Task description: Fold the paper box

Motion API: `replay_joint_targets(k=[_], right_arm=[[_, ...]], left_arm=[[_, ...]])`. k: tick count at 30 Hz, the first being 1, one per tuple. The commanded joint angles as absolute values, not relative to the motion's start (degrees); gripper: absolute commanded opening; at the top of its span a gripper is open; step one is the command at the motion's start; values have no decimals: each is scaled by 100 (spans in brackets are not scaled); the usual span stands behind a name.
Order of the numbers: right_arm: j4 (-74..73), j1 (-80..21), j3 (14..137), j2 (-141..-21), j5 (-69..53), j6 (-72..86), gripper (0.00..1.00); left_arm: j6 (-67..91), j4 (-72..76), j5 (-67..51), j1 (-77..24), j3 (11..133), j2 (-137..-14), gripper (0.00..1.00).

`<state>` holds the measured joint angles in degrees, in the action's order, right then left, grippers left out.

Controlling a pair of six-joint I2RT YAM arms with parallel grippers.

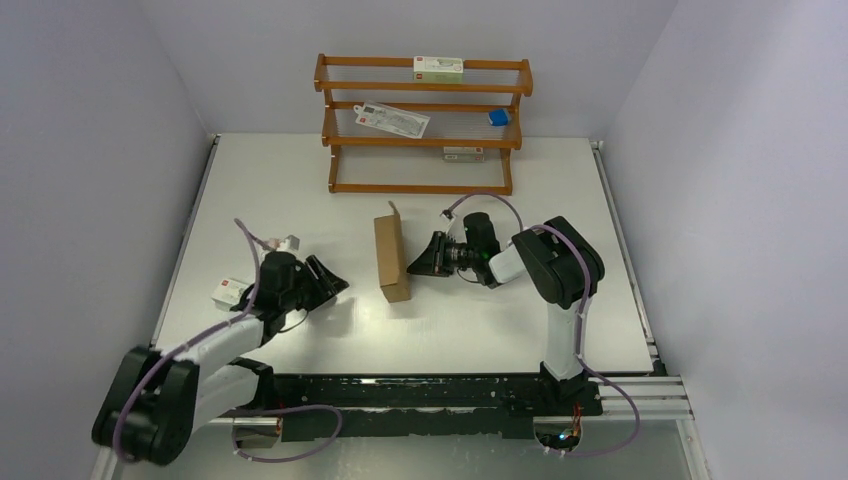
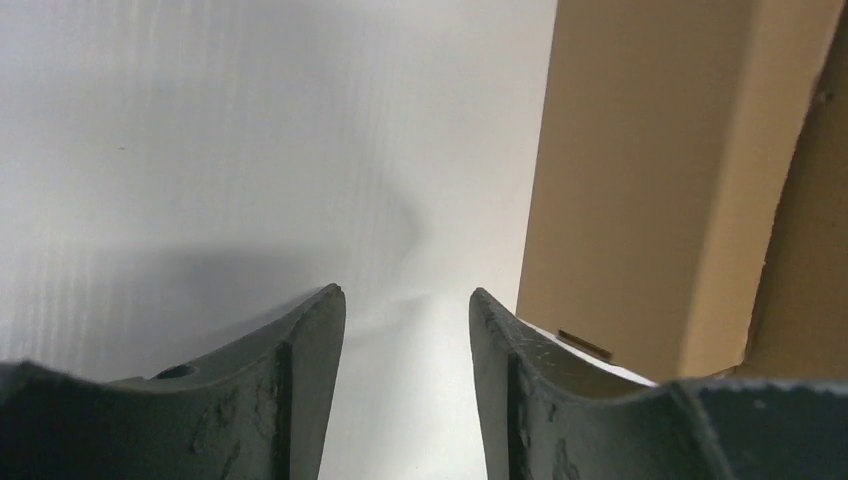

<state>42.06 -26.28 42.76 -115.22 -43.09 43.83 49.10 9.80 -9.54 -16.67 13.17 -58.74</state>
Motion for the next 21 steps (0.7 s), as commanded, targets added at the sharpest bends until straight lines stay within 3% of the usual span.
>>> replay_joint_targets(k=[1,11,21], right_arm=[[4013,-2641,4446,-11515,-4271,4173,20],[2878,-2655,4829,-11226,-3742,3437,25],[1582,-2940,5516,-10943,-3193,2585,28]], left_arm=[[4778,1920,-1690,-1649,1689,-6708,53],[4897,2569,-1722,-2387,2498,-8036,53],[4894,2588,-1534,-2929,2847,-8413,50]])
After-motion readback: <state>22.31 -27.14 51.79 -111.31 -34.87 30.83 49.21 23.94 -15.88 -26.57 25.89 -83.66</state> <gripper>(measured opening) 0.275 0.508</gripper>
